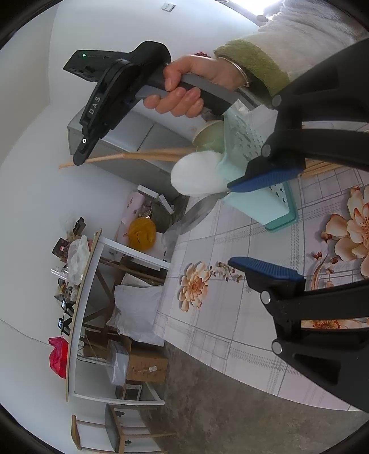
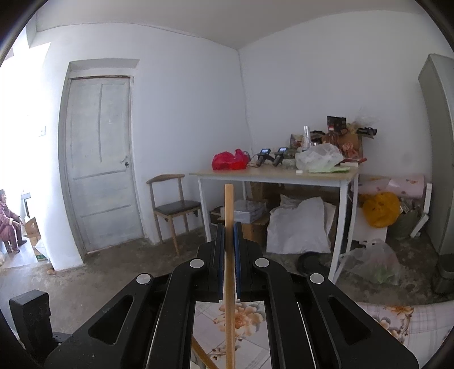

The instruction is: Organize utensils

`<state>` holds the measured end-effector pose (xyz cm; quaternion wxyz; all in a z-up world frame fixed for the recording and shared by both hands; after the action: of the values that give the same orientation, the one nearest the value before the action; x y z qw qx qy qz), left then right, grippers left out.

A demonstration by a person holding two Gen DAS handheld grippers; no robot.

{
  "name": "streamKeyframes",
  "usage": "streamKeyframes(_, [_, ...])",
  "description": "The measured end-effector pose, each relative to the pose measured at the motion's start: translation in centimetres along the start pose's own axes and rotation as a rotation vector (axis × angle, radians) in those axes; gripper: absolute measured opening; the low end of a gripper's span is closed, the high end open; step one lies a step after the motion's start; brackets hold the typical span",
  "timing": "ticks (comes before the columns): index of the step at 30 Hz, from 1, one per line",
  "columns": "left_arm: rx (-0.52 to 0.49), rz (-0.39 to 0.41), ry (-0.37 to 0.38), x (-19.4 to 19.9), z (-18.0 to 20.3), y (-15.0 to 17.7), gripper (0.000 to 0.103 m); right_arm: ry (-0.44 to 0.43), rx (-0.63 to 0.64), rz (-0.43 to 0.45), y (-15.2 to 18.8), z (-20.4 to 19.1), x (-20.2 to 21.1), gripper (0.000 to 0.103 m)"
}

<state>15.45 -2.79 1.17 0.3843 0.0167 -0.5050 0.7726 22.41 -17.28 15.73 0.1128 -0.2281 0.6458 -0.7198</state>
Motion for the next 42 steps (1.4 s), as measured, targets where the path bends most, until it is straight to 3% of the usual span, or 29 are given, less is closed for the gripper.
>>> streamKeyframes(9, [-0.001, -0.013, 0.006, -0.2, 0.3, 0.3, 0.046, 0.027, 0.08, -0.023, 0.7, -1.3, 2.3, 0.004])
streamKeyframes(16, [-0.016, -0.048, 0.024, -0.6, 1.2, 1.1, 0.047, 0.063, 0.09, -0.067, 2.7, -1.7, 6.7, 0.005])
streamKeyframes(18, [-0.023, -0.063, 0.028, -0.9, 1.6, 1.3, 0.051, 0.061, 0.073, -0.079, 3.1, -1.6, 7.8, 0.012])
streamKeyframes(20, [-0.033, -0.07, 0.031, -1.1, 2.1, 1.5, 0.053, 0.071, 0.042, -0.087, 3.6, -1.3, 9.1, 0.028])
streamKeyframes(21, [-0.039, -0.074, 0.032, -1.2, 2.2, 1.6, 0.054, 0.071, 0.025, -0.084, 3.7, -1.1, 9.8, 0.031])
streamKeyframes(26, [-0.073, -0.086, 0.03, -1.8, 3.3, 1.9, 0.061, 0.082, -0.095, -0.046, 4.4, 0.5, 13.5, 0.055])
streamKeyframes(29, [-0.087, -0.088, 0.024, -2.4, 3.8, 1.9, 0.064, 0.081, -0.216, -0.008, 5.3, 2.4, 15.8, 0.061])
streamKeyframes(35, [-0.102, -0.103, 0.016, -3.7, 4.2, 2.0, 0.065, 0.052, -0.497, 0.006, 9.0, 6.9, 16.9, 0.064])
streamKeyframes(42, [-0.092, -0.133, 0.035, -5.4, 4.7, 1.9, 0.065, -0.089, -0.816, -0.033, 14.3, 10.4, 13.2, 0.064])
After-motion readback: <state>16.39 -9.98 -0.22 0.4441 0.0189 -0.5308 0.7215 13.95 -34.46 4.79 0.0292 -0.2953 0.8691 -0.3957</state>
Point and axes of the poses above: each gripper's, at about its wrist camera, not at the fingertips, and x roughly against the way its jaws point, z to its right, y to its underside, the point moved 5 cm from there along -x, roughly the way its jaws point, and after that the axes turned 8 degrees about x, right-handed, at the moved point
